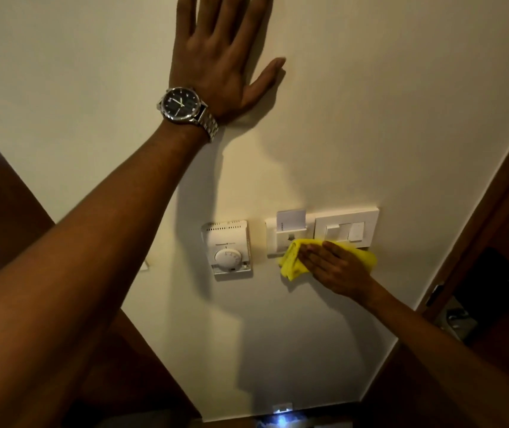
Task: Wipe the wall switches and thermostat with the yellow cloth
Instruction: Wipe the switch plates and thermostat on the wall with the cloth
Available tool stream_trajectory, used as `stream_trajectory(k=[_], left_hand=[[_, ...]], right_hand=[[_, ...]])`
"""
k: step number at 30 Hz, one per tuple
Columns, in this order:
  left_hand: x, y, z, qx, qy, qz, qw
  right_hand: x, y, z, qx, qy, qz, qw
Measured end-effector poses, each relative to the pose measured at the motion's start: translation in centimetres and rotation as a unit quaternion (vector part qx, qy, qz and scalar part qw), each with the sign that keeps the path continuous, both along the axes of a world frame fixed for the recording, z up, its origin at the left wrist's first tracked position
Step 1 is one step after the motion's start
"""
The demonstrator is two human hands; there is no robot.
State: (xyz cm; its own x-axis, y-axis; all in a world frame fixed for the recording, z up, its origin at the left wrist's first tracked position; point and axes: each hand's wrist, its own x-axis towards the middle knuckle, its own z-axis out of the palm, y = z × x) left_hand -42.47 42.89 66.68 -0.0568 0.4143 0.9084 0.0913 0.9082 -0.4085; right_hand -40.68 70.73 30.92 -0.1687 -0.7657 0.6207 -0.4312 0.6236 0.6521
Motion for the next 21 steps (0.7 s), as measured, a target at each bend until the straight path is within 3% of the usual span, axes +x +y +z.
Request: stream_trajectory(k=[5, 8, 13, 16, 19, 21], left_hand=[[0.3, 0.0, 0.1, -0.004, -0.006, -0.006, 1.000], [0.3, -0.3, 0.3, -0.010, -0.003, 0.001, 1.000], [0.4, 0.0, 0.3, -0.004, -0.008, 0.008, 1.000], [0.3, 0.2, 0.1, -0.004, -0.003, 0.001, 1.000], [-0.2, 0.0, -0.3, -0.005, 0.003, 0.005, 1.000], [0.2, -0.2, -0.1, -0.003, -0.004, 0.003, 1.000]], right_hand=[[0.2, -8.2, 2.1, -0.023, -0.013, 0.022, 0.999], [0.3, -6.5, 1.2, 0.008, -0.016, 0.000, 1.000], [2.4, -2.4, -1.9, -0.033, -0.079, -0.090, 0.992], [2.6, -5.6, -1.9, -0.151, -0.073, -0.104, 0.980], [2.9, -10.4, -0.6, -0.348, -0.104, -0.122, 0.924], [3.3, -12.0, -1.2, -0.421, -0.139, -0.120, 0.888]])
